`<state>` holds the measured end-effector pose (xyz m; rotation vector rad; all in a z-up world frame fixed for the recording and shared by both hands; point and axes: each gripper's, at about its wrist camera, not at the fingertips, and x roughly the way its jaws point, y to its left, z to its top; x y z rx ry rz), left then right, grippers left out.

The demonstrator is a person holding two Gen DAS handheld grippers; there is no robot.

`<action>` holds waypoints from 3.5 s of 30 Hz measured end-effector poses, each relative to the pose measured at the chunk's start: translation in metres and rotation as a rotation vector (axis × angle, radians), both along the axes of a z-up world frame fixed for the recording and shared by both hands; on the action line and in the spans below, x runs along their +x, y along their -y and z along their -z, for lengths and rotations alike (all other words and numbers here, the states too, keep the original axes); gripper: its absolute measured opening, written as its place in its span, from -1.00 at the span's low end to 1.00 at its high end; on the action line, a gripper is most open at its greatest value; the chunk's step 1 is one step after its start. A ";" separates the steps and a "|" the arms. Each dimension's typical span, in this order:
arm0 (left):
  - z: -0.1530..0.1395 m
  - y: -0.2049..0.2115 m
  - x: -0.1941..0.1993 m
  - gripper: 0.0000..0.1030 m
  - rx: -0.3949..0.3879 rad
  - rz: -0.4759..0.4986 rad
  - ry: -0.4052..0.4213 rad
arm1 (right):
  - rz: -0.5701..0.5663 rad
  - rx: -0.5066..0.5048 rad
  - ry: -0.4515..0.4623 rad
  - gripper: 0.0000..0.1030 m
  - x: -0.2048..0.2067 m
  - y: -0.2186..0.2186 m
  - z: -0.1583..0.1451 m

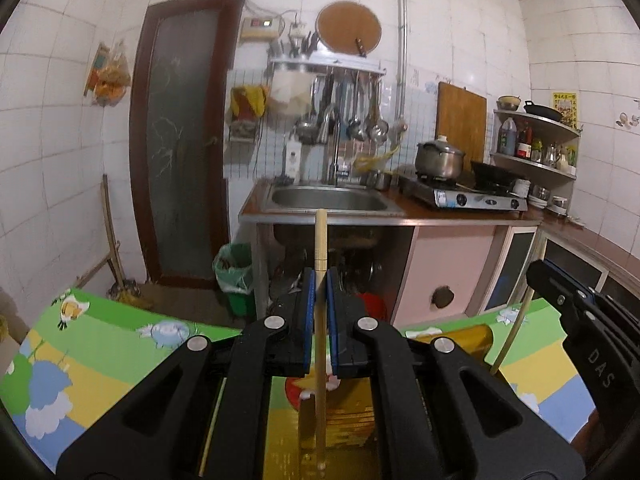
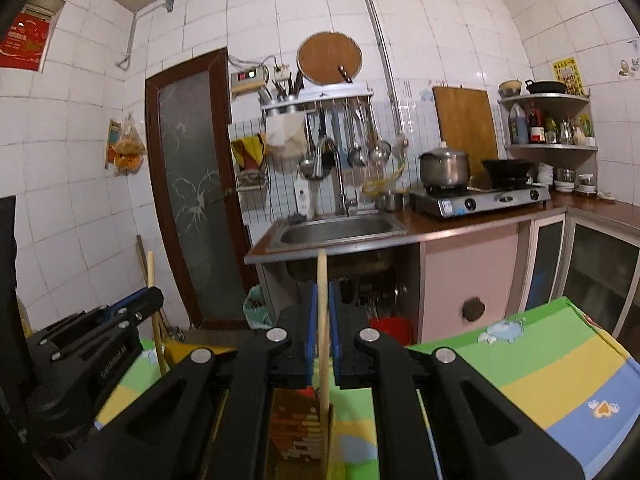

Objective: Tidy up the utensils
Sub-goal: 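Lift both chopsticks and carry them over the yellow slotted holder, then open both grippers to drop the chopsticks into the yellow holder, then move both tools back down to the remaining utensils on the cloth, then grasp the white plastic spoon with the right gripper while the left grasps a chopstick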

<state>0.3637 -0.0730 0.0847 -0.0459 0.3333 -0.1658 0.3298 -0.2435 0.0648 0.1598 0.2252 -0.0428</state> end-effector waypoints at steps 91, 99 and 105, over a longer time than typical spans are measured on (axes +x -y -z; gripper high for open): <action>0.151 -0.048 -0.142 -0.07 0.180 0.029 -0.583 | -0.050 0.014 -0.625 -0.82 -0.166 -0.049 0.135; 0.148 -0.041 -0.142 -0.90 0.196 0.069 -0.581 | -0.040 0.021 -0.612 -0.86 -0.162 -0.048 0.129; 0.138 -0.054 -0.152 -0.91 0.135 0.059 -0.542 | -0.020 0.033 -0.551 -0.86 -0.171 -0.043 0.116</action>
